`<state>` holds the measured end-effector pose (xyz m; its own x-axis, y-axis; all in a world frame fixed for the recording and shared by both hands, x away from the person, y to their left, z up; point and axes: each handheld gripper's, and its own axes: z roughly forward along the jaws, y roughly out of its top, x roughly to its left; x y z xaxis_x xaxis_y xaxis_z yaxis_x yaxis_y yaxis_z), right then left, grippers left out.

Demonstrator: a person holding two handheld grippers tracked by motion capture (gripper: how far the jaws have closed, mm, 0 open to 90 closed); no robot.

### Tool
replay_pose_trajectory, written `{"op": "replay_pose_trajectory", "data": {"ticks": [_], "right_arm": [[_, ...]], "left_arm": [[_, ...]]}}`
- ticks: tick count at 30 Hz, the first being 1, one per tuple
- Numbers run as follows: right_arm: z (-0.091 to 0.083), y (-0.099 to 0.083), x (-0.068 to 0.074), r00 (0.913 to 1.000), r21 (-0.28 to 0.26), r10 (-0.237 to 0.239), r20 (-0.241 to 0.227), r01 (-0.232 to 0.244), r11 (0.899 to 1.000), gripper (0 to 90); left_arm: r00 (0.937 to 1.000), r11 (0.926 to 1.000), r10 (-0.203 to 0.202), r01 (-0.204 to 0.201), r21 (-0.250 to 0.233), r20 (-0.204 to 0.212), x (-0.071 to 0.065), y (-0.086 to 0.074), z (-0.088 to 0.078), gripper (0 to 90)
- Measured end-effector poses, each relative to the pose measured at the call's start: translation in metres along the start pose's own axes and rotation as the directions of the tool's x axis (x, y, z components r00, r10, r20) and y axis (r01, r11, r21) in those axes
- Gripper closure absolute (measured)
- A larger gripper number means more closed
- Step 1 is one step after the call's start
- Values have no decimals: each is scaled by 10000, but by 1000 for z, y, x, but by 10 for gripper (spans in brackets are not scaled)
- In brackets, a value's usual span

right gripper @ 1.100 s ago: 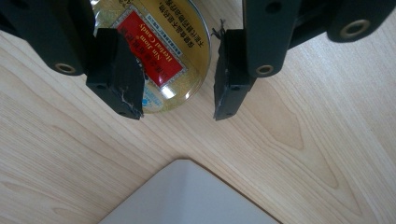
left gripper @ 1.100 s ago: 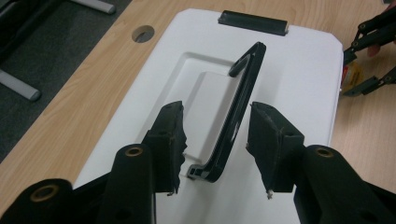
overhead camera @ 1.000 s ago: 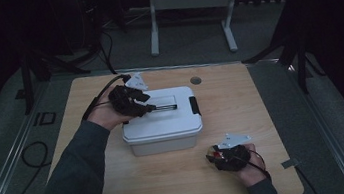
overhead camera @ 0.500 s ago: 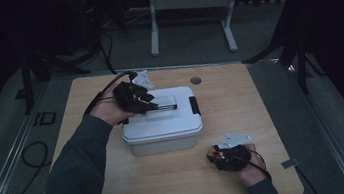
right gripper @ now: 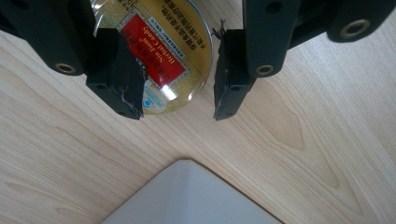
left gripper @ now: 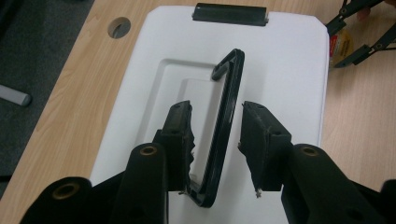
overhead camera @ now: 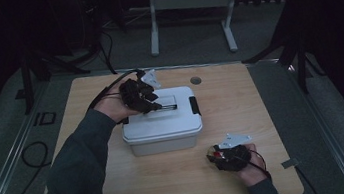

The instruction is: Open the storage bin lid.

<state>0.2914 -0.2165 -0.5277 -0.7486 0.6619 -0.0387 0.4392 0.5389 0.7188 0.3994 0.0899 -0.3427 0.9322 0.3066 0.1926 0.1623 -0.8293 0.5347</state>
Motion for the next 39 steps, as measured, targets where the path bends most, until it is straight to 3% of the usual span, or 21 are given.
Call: {"op": "replay_pose_trajectory", "data": {"ticks": [6, 22, 31, 39], "right_arm": [[0, 0, 0, 10000, 15, -12, 4, 12, 10000, 523], [1, -1, -1, 10000, 55, 33, -15, -33, 10000, 523], [1, -1, -1, 10000, 46, 58, -19, -58, 10000, 523], [1, -1, -1, 10000, 57, 32, -39, -32, 10000, 522]], "left_arm": [[9996, 9993, 240, -243, 285, 120, -2, 6, 6, 631], [9990, 9934, 389, -410, 1068, 225, -1, 7, 21, 676], [9963, 9804, 823, -853, 1774, 243, 0, 17, 29, 722], [9953, 9712, 952, -966, 2179, 170, 5, 26, 32, 757]]}}
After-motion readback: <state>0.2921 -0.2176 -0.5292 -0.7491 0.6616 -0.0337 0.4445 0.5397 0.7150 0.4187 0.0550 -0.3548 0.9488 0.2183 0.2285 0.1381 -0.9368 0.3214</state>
